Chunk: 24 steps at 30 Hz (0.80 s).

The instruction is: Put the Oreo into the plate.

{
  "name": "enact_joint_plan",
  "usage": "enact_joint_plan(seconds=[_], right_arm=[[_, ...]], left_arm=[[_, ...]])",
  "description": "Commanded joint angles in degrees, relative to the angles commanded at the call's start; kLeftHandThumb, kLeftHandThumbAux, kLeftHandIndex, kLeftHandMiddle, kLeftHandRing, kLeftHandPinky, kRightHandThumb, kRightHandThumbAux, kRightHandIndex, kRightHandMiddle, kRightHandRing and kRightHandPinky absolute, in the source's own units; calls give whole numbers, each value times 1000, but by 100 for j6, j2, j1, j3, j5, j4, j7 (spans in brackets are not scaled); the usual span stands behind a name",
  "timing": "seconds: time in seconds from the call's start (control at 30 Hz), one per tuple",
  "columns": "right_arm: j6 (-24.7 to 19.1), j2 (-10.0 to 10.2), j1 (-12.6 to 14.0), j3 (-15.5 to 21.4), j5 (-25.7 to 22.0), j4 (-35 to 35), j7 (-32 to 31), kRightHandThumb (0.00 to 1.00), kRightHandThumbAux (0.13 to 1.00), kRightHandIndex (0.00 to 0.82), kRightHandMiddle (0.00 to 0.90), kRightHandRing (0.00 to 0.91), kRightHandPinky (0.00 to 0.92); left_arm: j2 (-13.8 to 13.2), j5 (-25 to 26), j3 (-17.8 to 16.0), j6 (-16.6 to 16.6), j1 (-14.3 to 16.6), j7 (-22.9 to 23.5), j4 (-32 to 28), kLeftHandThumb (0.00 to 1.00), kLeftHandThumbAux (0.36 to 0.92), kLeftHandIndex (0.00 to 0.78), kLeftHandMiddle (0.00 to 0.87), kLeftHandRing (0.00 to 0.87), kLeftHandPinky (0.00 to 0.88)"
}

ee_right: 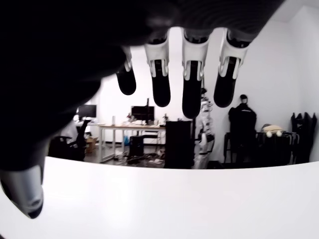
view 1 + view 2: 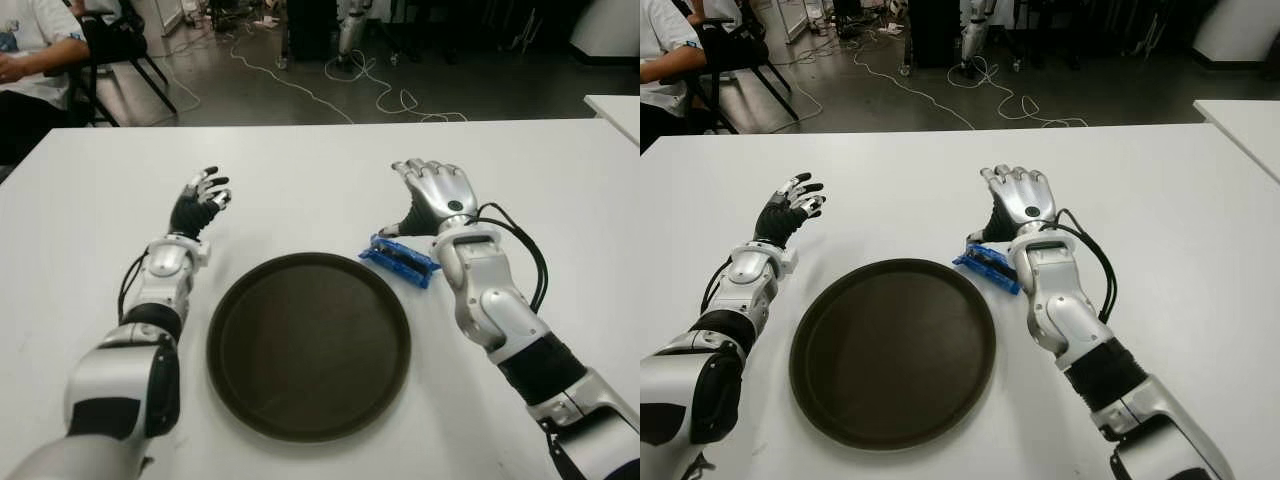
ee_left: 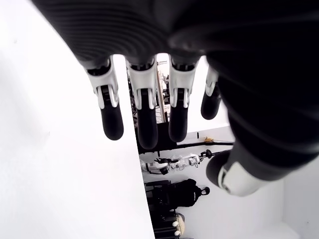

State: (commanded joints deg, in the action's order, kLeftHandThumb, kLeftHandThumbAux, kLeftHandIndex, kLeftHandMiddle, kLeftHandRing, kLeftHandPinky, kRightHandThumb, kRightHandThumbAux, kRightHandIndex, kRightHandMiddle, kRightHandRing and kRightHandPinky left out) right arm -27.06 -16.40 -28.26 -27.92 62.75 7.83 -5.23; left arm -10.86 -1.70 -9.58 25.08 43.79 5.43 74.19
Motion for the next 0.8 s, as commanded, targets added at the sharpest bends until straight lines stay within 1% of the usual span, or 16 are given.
enact_joint_plan(seconds=[0.2, 0.47, 0.6, 0.8], right_arm=[[-73, 17, -13, -7, 56, 37, 75, 0, 607, 140, 211, 234, 270], [-124, 16, -20, -31, 85, 28, 66, 0, 597, 141, 203, 225, 257], [-116, 8, -12, -40, 75, -1, 55, 0, 595, 141, 201, 222, 254], [-89, 19, -10, -50, 56, -9, 59, 0, 602, 139, 213, 237, 271]], left_arm=[[-2, -13, 12, 14, -4, -9, 4, 137, 671, 122, 203, 203, 212], [-6, -20, 27, 9, -4, -23, 0, 136, 660, 108, 195, 197, 204], [-10, -32, 41, -20, -1, -43, 3, 136, 667, 105, 193, 193, 194], [-16, -41, 57, -44, 4, -72, 5, 139, 681, 120, 205, 197, 203]])
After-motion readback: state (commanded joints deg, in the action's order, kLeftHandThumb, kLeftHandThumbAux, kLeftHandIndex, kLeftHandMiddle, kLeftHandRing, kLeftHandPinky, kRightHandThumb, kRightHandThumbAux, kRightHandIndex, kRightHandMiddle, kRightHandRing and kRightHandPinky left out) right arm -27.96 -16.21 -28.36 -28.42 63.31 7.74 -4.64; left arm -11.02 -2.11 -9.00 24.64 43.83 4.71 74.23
